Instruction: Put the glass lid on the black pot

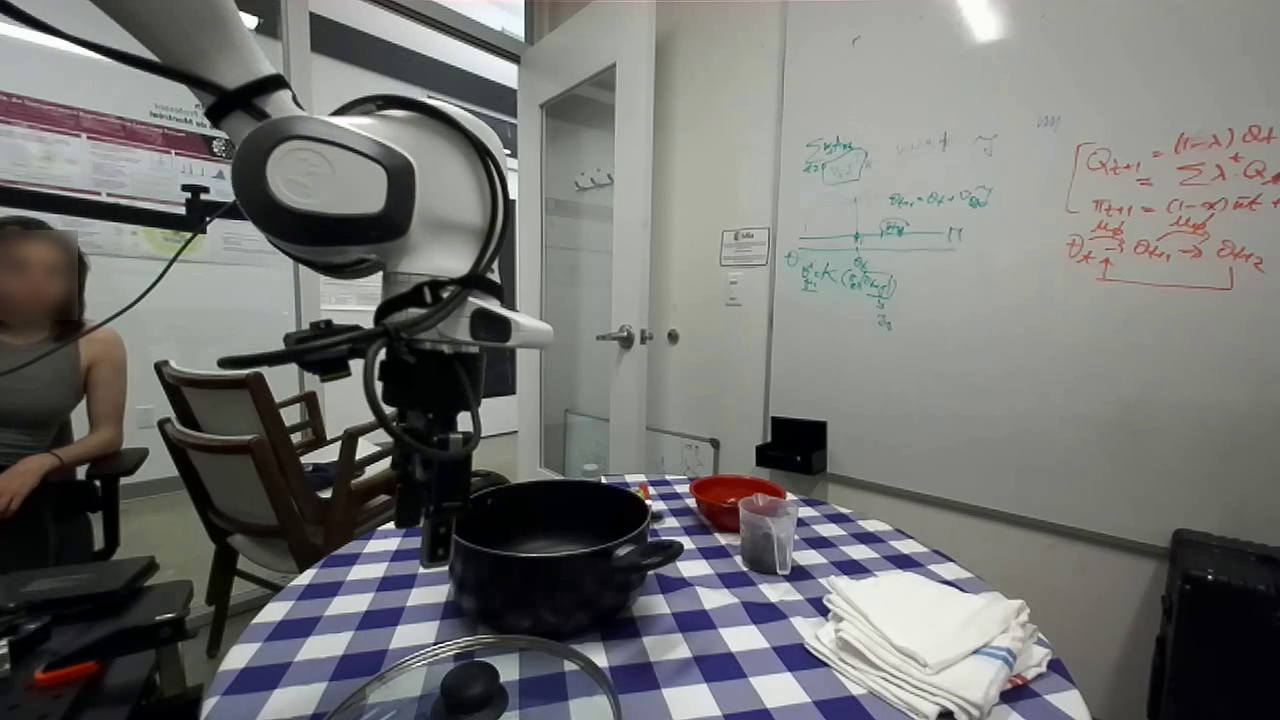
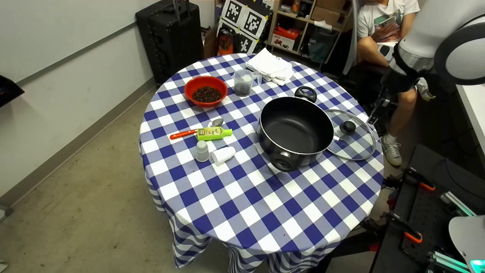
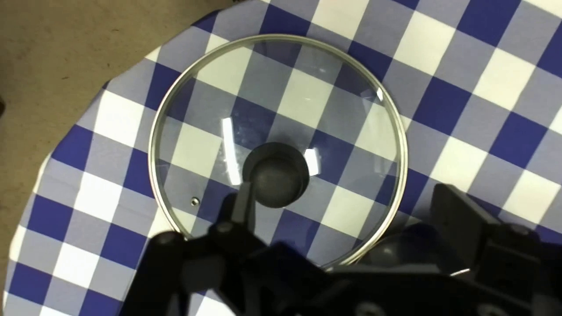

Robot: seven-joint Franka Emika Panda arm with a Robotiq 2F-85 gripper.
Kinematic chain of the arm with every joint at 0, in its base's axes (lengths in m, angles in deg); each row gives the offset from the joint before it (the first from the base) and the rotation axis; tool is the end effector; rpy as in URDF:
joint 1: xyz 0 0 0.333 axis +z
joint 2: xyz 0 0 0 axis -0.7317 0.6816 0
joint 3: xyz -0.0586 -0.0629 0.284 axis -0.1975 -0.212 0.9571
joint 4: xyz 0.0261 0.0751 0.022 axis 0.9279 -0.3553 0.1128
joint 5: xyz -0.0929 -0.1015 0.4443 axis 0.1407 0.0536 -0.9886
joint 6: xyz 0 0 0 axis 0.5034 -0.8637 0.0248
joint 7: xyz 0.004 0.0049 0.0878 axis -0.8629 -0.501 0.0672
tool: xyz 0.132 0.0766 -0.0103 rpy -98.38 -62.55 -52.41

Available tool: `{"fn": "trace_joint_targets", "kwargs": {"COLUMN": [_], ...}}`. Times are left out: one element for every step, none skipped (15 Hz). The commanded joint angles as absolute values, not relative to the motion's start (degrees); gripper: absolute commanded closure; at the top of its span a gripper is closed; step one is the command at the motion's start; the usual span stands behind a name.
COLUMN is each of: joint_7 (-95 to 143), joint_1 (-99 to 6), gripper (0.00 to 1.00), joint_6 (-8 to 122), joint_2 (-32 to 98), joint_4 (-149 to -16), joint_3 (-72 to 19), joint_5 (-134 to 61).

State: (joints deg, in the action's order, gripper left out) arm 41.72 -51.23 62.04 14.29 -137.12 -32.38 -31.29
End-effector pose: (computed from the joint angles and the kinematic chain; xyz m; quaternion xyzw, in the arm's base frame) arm 0.4638 -0.1158 0.1491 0.9972 0.0484 -0.0491 0.0273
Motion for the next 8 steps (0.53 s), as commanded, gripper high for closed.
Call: {"fn": "trace_joint_targets", "kwargs": {"joint_7": [36.20, 35.33, 35.28, 35.38, 35.67, 36.13, 36.34, 36.83], "joint_1": [-52.79, -52.87, -53.02, -53.18, -53.41, -53.63, -53.81, -54.04], "gripper": [0.00, 0.00, 0.00, 0.00, 0.00, 0.00, 0.00, 0.00], "joint_6": [65.25, 65.96, 67.72, 69.19, 70.58, 72.03, 73.48, 74.84], "joint_2": [20.36, 21.43, 22.28, 23.16, 24.00, 24.74, 25.52, 26.26], "joint_4": [-134.37, -134.11, -134.30, -134.35, -134.54, -134.73, -134.85, -134.96], "joint_3": [-31.57, -31.62, -31.71, -31.73, -31.77, -31.67, -31.56, -31.40], "joint_5": [-27.57, -27.22, -27.74, -28.71, -29.48, -30.49, -31.17, -32.09]}}
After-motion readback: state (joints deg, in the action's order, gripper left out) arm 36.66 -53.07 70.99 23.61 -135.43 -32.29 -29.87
